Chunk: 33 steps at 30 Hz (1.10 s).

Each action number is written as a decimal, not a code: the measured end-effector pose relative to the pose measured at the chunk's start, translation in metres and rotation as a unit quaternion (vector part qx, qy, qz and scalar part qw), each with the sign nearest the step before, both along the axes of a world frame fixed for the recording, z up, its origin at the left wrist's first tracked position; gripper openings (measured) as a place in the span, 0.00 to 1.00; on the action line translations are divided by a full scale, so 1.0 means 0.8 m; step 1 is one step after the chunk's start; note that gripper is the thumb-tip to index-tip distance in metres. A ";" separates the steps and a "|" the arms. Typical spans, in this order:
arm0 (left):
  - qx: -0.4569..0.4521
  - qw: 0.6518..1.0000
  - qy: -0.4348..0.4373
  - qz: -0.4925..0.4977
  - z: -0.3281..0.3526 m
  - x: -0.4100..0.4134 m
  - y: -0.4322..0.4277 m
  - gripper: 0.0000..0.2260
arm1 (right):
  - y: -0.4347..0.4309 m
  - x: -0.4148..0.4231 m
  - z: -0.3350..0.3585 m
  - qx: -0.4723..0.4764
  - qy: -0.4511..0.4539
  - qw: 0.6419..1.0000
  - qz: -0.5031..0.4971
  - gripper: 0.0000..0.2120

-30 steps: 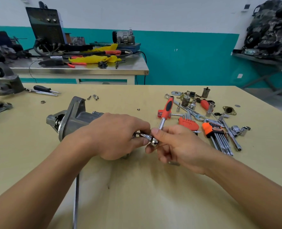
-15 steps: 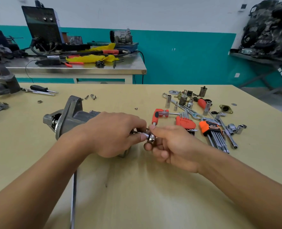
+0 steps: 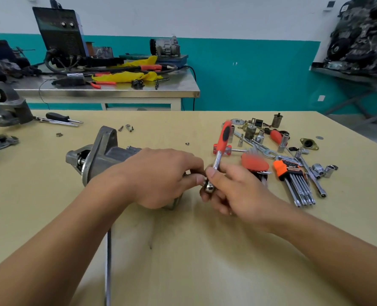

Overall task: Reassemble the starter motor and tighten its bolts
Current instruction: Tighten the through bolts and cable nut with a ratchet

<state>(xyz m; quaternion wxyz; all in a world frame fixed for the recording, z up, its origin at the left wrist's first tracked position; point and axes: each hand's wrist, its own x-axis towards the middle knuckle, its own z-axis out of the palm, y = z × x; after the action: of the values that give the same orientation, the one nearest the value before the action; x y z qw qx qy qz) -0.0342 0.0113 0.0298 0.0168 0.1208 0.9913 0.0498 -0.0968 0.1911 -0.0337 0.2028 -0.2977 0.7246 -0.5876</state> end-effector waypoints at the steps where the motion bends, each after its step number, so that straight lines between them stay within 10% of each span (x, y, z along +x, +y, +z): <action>1: 0.002 1.000 -0.005 -0.002 0.001 0.000 0.001 0.11 | 0.004 -0.002 -0.001 0.034 0.158 0.987 -0.009 0.08; 3: 0.009 1.000 -0.011 -0.006 0.002 0.000 0.002 0.12 | 0.011 -0.006 -0.002 0.095 0.365 0.926 0.016 0.05; 5: 0.005 1.000 -0.011 -0.003 0.002 0.001 0.002 0.12 | 0.008 -0.005 -0.004 0.075 0.337 0.938 0.015 0.05; 7: 0.003 1.000 -0.009 0.000 0.002 0.002 0.001 0.12 | 0.001 -0.002 0.002 -0.016 0.069 0.997 -0.017 0.08; 9: 0.001 1.000 -0.009 0.000 0.002 0.003 -0.001 0.10 | -0.007 0.002 0.010 -0.066 -0.249 0.966 -0.001 0.11; 11: -0.008 1.000 -0.017 -0.003 0.002 0.004 -0.001 0.11 | -0.009 0.002 0.010 -0.067 -0.330 0.942 0.003 0.10; 14: -0.009 1.000 -0.025 -0.011 0.002 0.002 0.001 0.13 | -0.003 0.005 0.003 0.008 0.023 0.999 -0.027 0.09; 17: 0.007 1.000 -0.023 -0.013 0.002 0.001 0.000 0.14 | 0.007 0.000 0.000 0.079 0.372 0.925 -0.006 0.06; 20: 0.002 1.000 -0.014 -0.010 0.001 0.002 -0.002 0.10 | -0.001 0.000 0.002 -0.015 0.067 0.997 -0.025 0.08; 22: 0.004 1.000 -0.013 -0.007 0.001 0.003 -0.004 0.07 | -0.010 0.004 0.007 -0.078 -0.248 0.966 -0.006 0.12; 24: 0.005 1.000 -0.021 -0.012 0.002 0.003 -0.004 0.09 | -0.014 0.005 0.003 -0.087 -0.307 0.948 -0.001 0.12; 27: 0.010 0.999 -0.034 -0.026 0.004 0.003 -0.002 0.10 | -0.006 0.005 -0.002 -0.011 0.009 1.000 -0.024 0.12; 30: 0.018 0.999 -0.037 -0.028 0.005 0.004 -0.003 0.10 | 0.007 -0.001 -0.004 0.097 0.386 0.917 -0.008 0.10; 33: 0.009 0.999 -0.031 -0.021 0.005 0.004 -0.002 0.12 | 0.002 0.002 0.000 0.031 0.252 0.967 -0.017 0.05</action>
<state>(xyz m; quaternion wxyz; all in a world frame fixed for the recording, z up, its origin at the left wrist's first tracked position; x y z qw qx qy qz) -0.0311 0.0093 0.0334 0.0476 0.1399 0.9871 0.0624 -0.0948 0.1928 -0.0338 0.0127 -0.4178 0.7750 -0.4740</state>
